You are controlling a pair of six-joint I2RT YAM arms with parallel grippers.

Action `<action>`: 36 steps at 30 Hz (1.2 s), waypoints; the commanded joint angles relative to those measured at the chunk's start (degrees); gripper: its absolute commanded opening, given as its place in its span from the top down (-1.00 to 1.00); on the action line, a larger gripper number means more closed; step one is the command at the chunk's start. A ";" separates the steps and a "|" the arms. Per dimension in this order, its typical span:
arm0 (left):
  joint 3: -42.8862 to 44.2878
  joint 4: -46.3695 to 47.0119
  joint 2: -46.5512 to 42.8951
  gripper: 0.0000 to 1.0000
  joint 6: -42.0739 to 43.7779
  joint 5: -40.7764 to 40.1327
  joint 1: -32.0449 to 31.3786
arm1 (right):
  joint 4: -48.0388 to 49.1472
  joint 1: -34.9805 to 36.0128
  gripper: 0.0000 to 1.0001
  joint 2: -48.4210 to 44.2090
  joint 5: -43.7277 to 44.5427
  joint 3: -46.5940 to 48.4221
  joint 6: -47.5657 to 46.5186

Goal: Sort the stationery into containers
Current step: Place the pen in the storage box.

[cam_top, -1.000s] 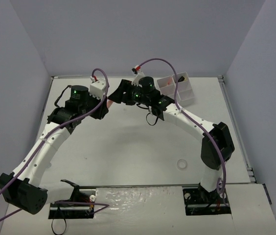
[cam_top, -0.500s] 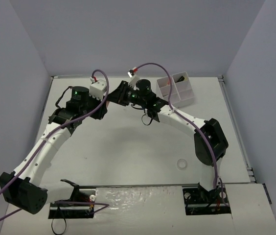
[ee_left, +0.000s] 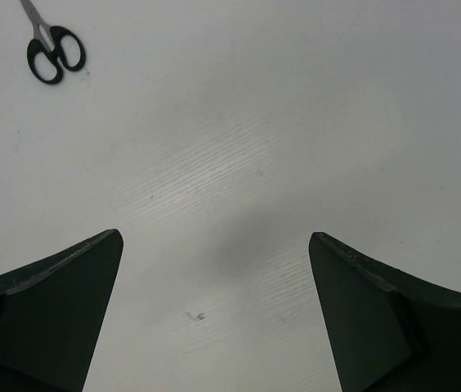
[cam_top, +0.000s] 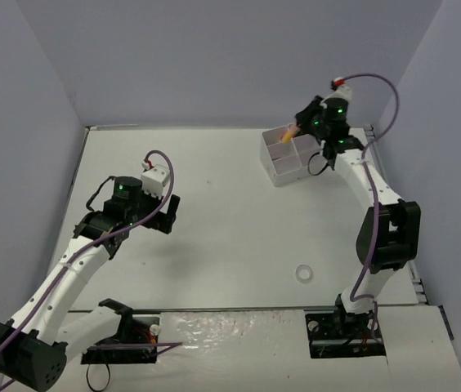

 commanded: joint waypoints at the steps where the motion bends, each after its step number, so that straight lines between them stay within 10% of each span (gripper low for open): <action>1: -1.01 -1.50 -3.97 -0.94 3.68 -5.09 0.44 | 1.63 -6.67 1.00 1.24 10.32 10.21 -10.40; 12: -6.04 2.69 -5.71 -0.94 6.31 -9.40 0.77 | 2.41 -9.91 1.00 19.00 9.82 24.79 -8.88; 30: -8.36 4.39 -6.24 -0.94 7.98 -10.96 1.64 | 14.50 -6.85 1.00 22.42 2.22 17.33 -3.74; 32: -8.48 4.52 -6.24 -0.94 7.90 -10.96 1.64 | 13.89 -6.39 0.87 22.63 2.50 16.80 -4.20; 36: -7.96 4.08 -6.27 -0.94 8.30 -11.31 1.64 | 10.62 -6.23 0.02 21.09 2.62 16.44 -5.09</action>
